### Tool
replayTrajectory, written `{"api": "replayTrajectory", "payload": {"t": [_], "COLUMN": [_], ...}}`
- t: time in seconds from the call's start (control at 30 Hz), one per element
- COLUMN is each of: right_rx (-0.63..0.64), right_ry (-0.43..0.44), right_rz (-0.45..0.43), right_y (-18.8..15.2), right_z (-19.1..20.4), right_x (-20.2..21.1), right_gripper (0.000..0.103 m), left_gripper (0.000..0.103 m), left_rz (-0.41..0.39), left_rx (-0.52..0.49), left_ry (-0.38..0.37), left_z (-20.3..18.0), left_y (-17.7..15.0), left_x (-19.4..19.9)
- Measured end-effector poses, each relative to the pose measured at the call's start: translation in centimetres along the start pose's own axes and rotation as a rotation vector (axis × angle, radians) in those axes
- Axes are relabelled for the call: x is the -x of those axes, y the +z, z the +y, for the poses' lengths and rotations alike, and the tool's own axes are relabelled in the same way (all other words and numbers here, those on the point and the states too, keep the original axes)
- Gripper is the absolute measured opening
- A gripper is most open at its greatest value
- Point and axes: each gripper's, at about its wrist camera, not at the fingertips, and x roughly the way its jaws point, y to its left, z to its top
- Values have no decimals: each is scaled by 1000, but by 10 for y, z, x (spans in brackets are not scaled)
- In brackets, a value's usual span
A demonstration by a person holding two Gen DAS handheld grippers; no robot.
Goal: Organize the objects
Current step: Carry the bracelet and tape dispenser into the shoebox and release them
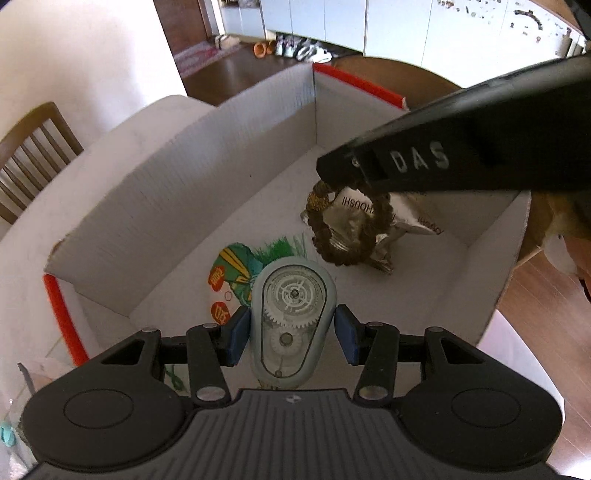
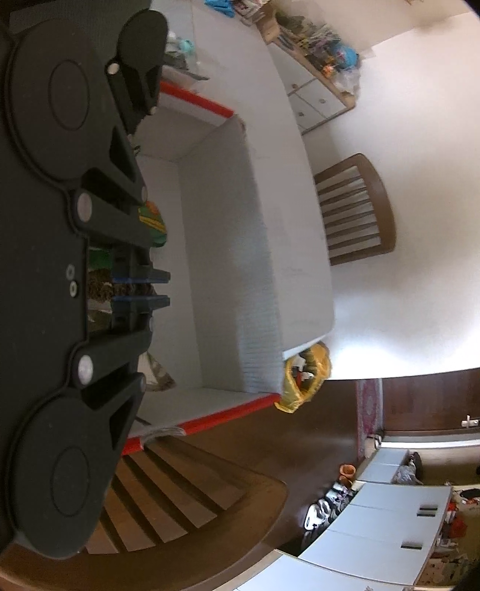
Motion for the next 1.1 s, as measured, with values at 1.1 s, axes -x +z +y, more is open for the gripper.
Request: {"api": "replayTrajectory", "payload": {"t": [1.1], "right_rx": [70], "right_ry": [14], "right_rz": [85], "right_y": [-11], "right_z": [-7], "right_x": [4], "right_gripper": [20], "left_gripper": [64], "left_rz": [-12], "left_rx": [77], "left_ry": [-24], "left_z": [7], "left_y": [4], "left_x": [6]}}
